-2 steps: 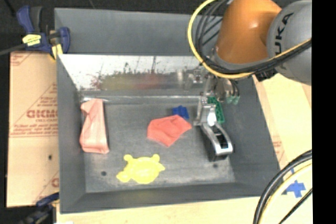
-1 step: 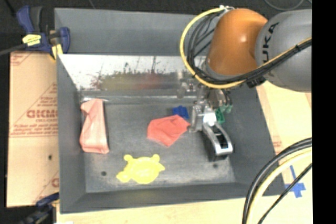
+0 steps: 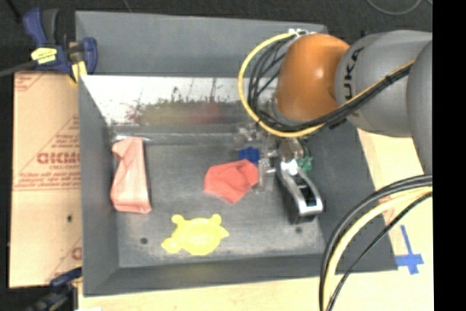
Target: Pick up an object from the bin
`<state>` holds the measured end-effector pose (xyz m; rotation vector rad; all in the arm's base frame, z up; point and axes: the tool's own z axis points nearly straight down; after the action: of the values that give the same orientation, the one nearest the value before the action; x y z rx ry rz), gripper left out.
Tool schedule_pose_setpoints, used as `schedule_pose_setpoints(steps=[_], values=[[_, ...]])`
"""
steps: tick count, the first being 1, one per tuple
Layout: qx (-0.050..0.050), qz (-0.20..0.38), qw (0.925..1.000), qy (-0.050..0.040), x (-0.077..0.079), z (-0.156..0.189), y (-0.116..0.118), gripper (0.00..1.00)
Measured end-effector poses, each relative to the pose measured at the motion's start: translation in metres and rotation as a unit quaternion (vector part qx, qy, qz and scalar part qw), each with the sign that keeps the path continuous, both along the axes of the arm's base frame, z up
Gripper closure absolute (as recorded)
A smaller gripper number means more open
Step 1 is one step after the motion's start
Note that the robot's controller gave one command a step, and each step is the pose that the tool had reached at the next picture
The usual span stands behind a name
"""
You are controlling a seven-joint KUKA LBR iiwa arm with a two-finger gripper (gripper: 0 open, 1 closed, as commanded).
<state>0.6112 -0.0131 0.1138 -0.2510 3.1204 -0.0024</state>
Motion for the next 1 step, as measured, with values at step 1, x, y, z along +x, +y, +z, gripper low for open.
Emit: schedule_pose_setpoints(steps=[1], values=[[-0.001,0.097,0.9952,-0.0027,0.0117,-0.0262,0.0094,1.00]])
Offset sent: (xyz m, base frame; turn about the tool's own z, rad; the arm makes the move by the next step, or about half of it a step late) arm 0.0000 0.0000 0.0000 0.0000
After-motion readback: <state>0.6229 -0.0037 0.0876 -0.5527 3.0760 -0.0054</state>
